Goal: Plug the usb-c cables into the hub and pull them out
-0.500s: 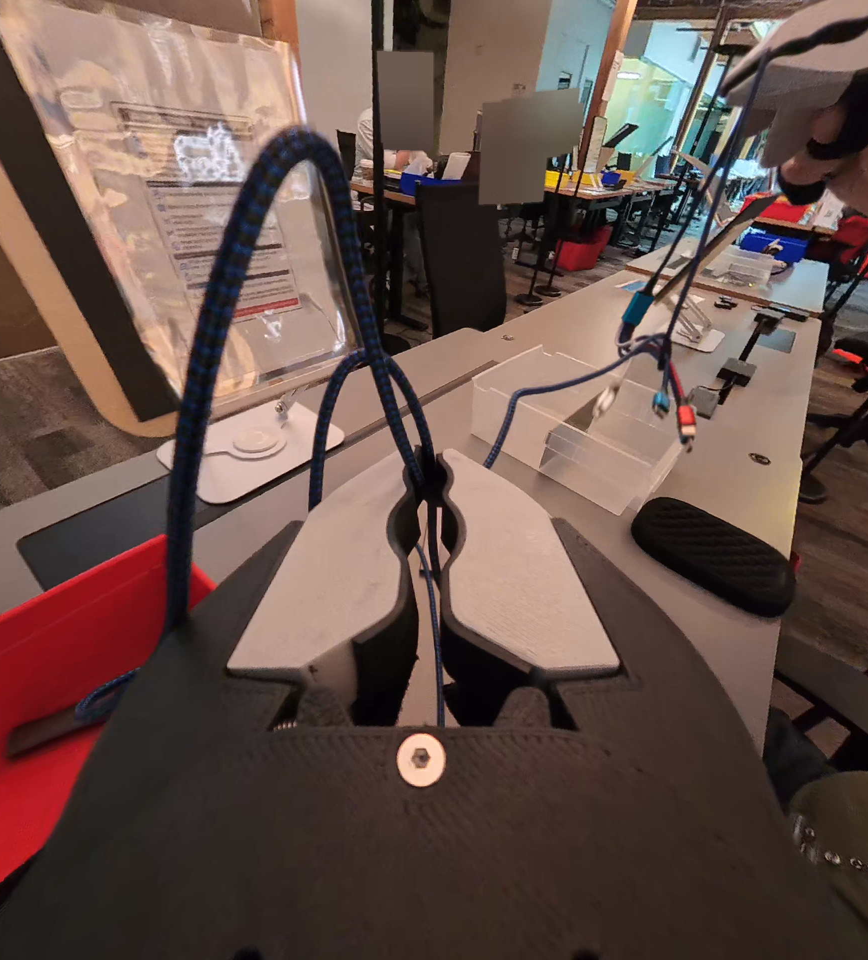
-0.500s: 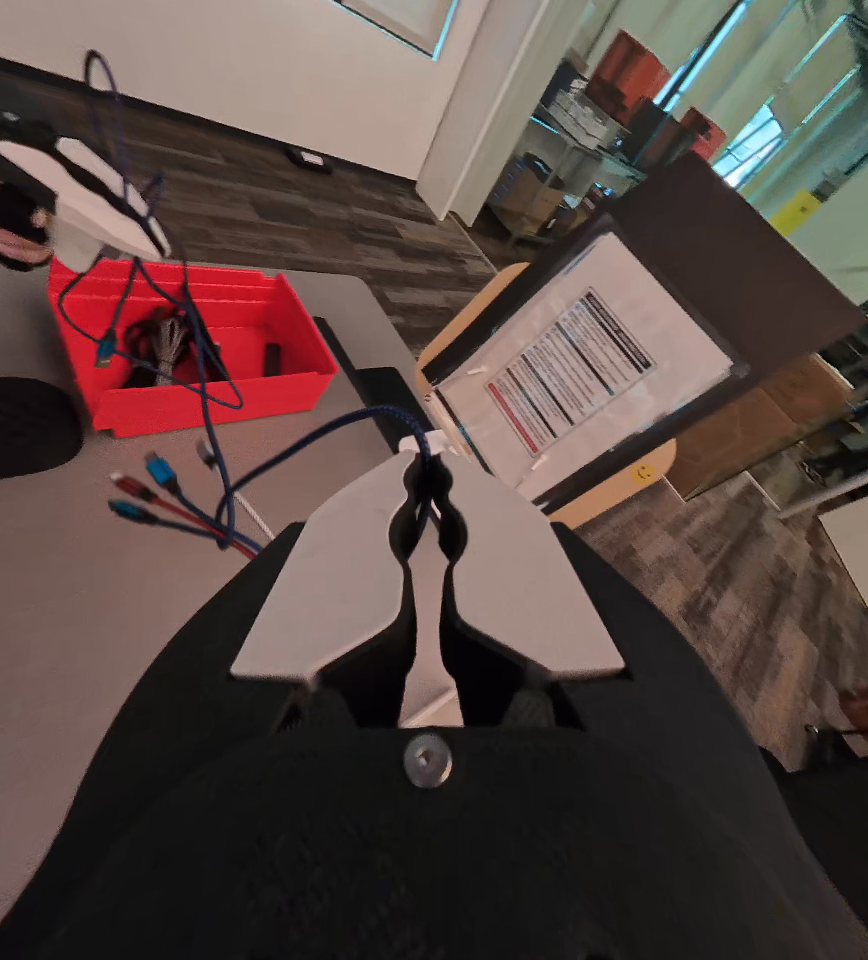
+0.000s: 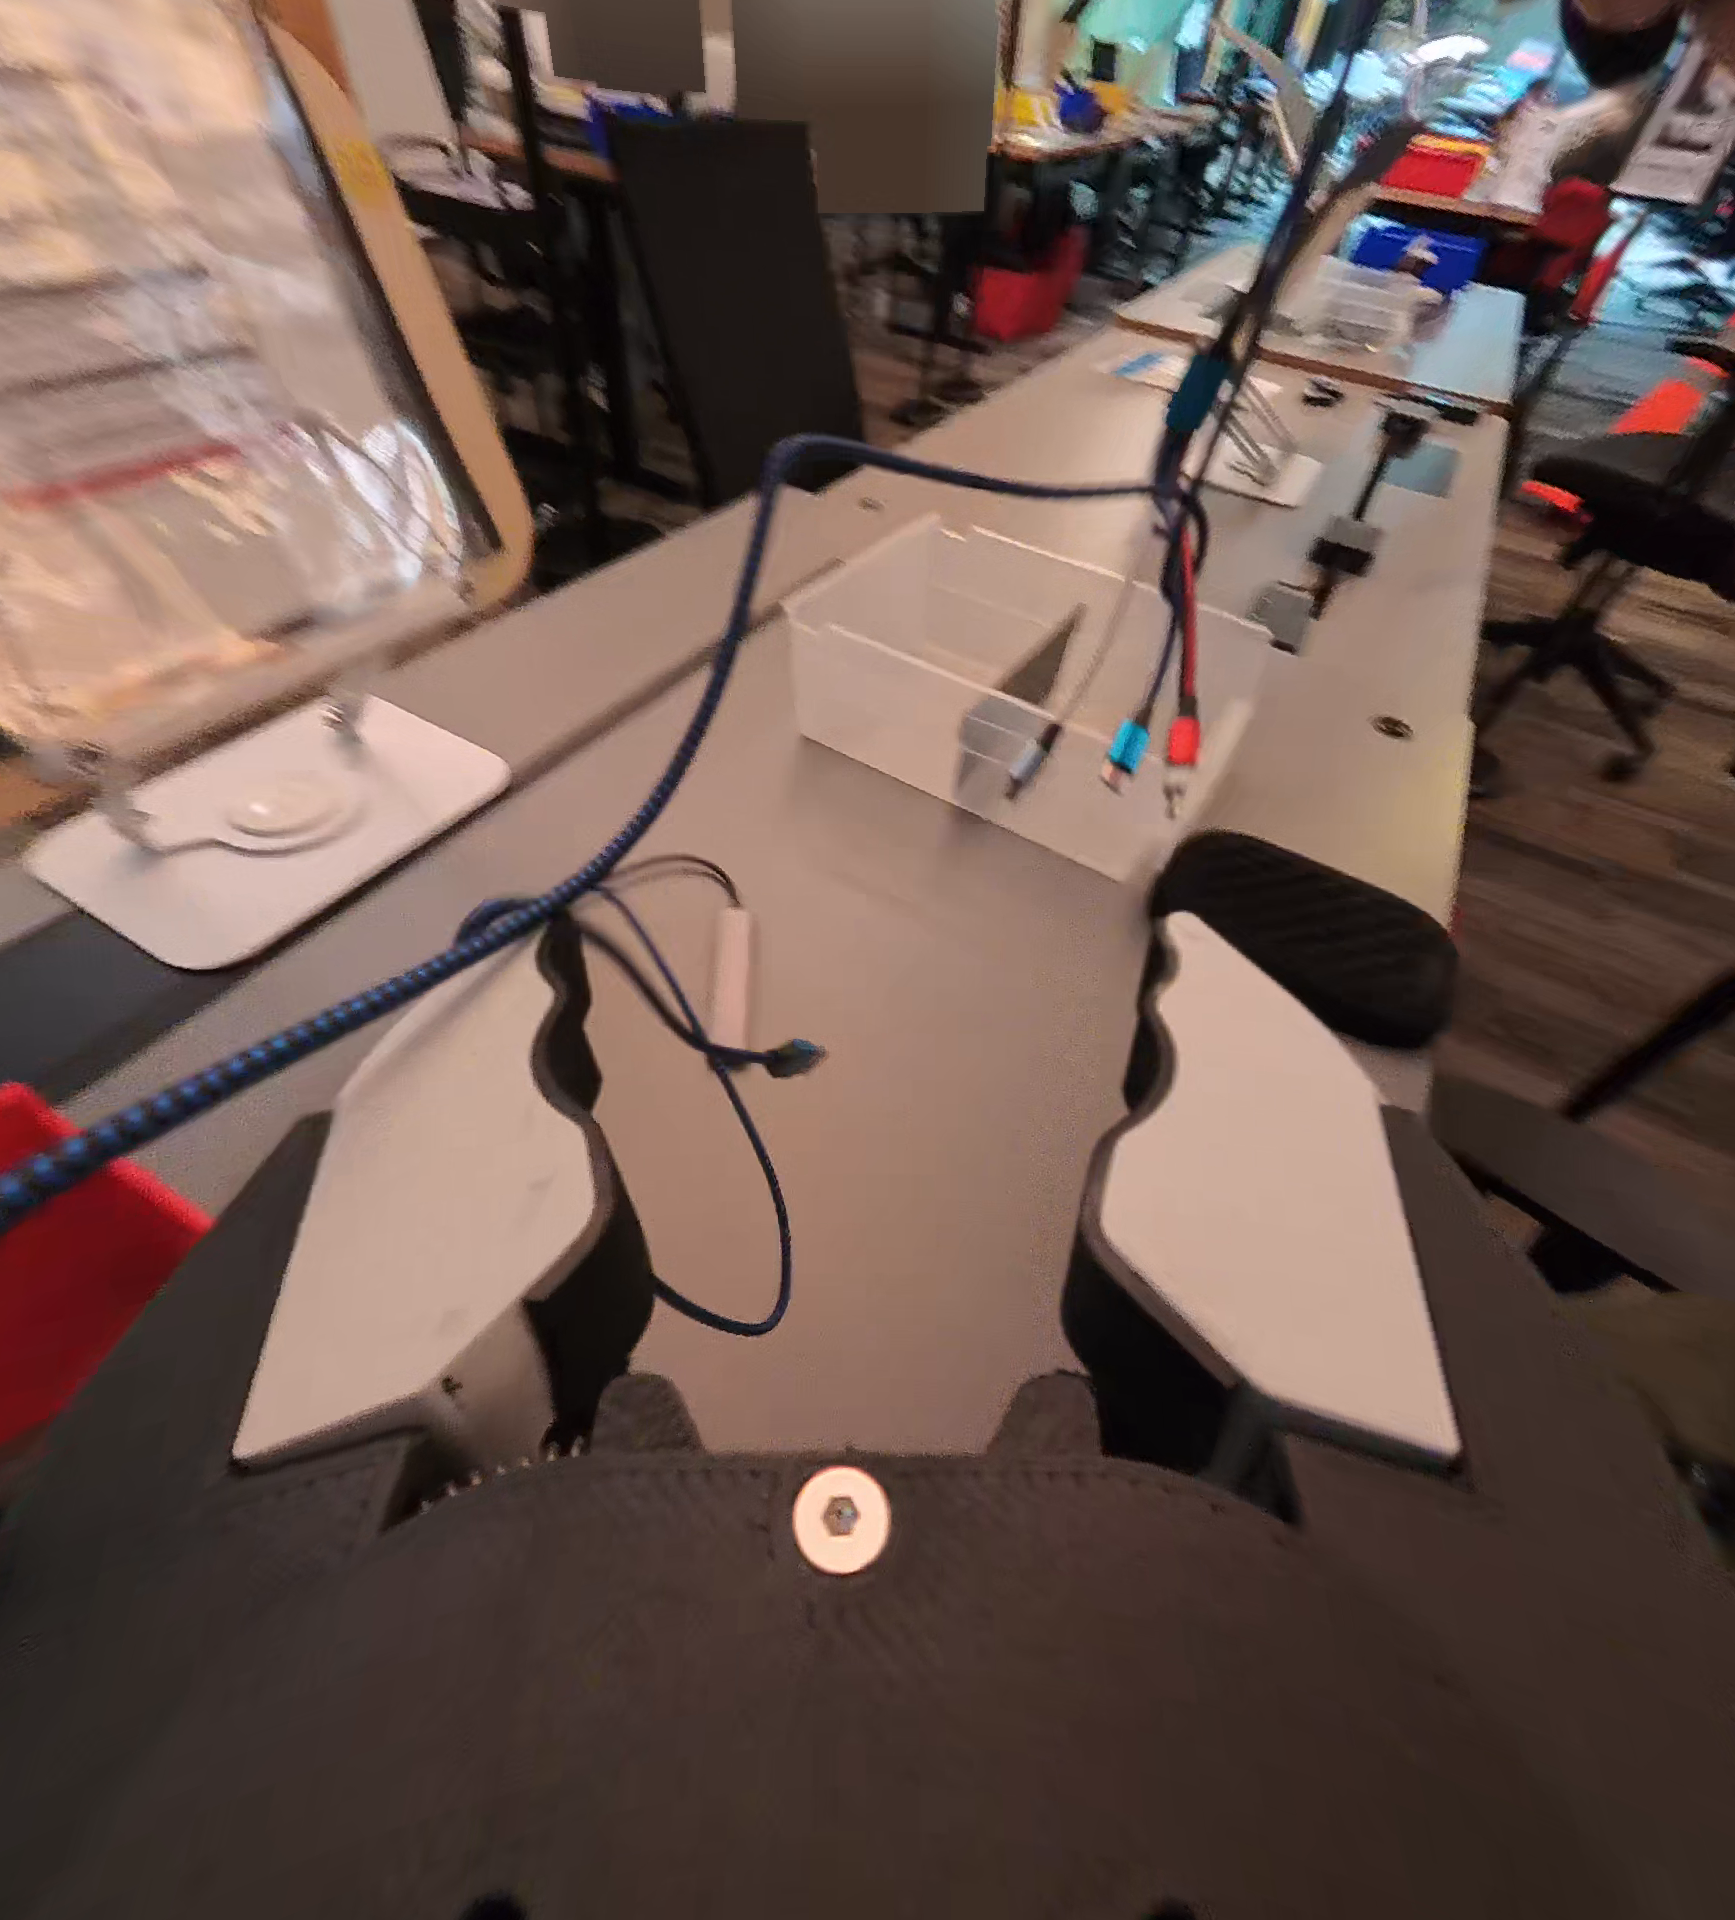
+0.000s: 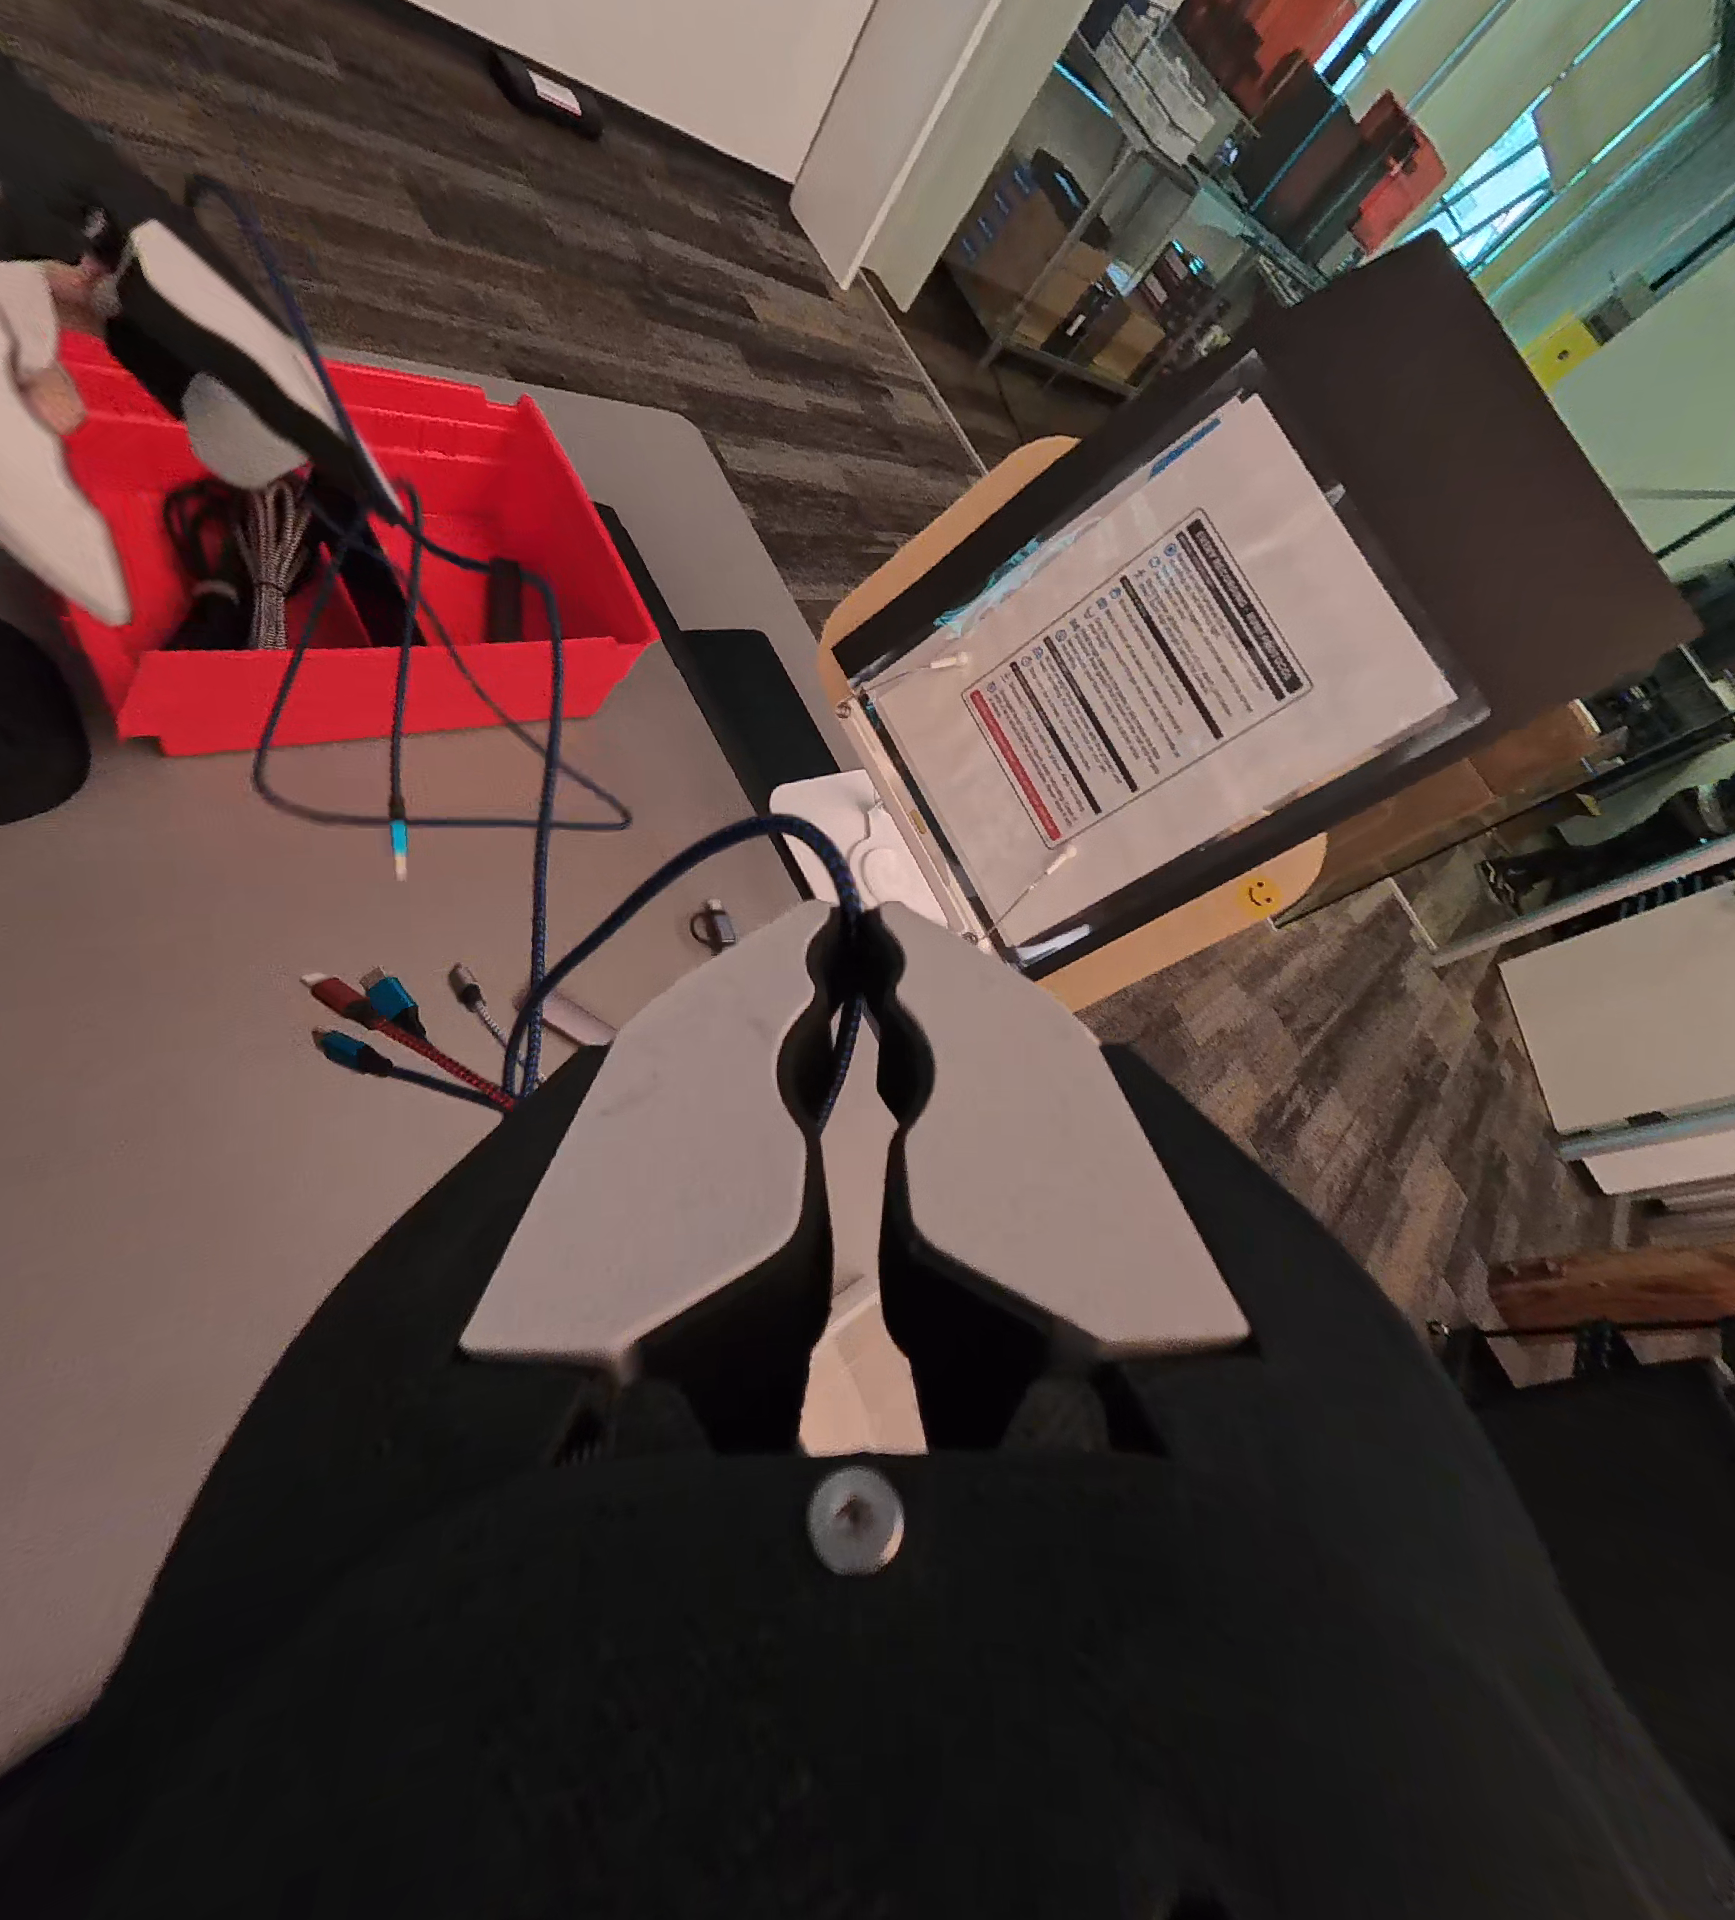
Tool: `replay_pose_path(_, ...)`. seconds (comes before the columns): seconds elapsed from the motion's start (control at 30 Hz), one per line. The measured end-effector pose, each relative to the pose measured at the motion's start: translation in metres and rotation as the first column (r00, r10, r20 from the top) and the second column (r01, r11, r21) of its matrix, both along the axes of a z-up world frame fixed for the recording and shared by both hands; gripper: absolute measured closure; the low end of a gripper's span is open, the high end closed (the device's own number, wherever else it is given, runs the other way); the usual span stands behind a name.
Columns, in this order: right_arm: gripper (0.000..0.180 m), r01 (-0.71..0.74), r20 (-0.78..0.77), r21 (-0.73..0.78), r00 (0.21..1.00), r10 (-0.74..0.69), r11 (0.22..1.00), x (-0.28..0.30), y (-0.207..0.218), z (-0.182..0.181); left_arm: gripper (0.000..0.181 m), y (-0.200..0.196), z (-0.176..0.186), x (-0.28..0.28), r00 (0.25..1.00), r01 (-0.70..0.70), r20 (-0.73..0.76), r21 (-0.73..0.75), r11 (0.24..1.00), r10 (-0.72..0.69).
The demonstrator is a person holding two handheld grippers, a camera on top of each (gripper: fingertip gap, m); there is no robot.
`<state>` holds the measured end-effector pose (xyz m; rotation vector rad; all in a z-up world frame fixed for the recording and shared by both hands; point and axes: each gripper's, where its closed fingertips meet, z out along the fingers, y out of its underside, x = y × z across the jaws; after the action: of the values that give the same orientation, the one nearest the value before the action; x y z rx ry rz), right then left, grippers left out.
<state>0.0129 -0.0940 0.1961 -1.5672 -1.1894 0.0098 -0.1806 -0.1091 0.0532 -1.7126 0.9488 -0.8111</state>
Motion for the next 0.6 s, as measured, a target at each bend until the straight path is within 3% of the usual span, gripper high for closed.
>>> replay_pose_path(0.1,0.176,0.034,0.017,-0.01,0.999,-0.033,0.999,0.003,-0.001,-0.002,0.075,-0.01,-0.02,-0.01,0.997,-0.019,-0.077,-0.009,1.0,0.018)
replay_pose_path(0.2,0.176,0.069,0.05,-0.015,0.996,-0.069,0.997,0.007,-0.002,-0.005,0.089,-0.019,-0.048,-0.032,0.956,-0.088,-0.278,0.021,0.996,0.091)
replay_pose_path(0.27,0.176,0.08,0.06,-0.026,0.995,-0.078,0.996,0.006,-0.003,-0.007,0.092,-0.032,-0.059,-0.033,0.932,-0.036,-0.358,0.07,0.997,0.058)
replay_pose_path(0.43,0.176,0.057,0.087,-0.021,0.995,-0.055,0.998,-0.009,-0.014,-0.009,0.116,-0.065,-0.033,0.018,0.98,0.132,-0.157,0.067,0.989,-0.12)
replay_pose_path(0.6,0.176,0.007,0.128,-0.007,0.992,-0.006,1.0,-0.036,-0.026,-0.012,0.136,-0.061,-0.011,0.082,0.984,0.178,-0.028,0.123,0.976,-0.176)
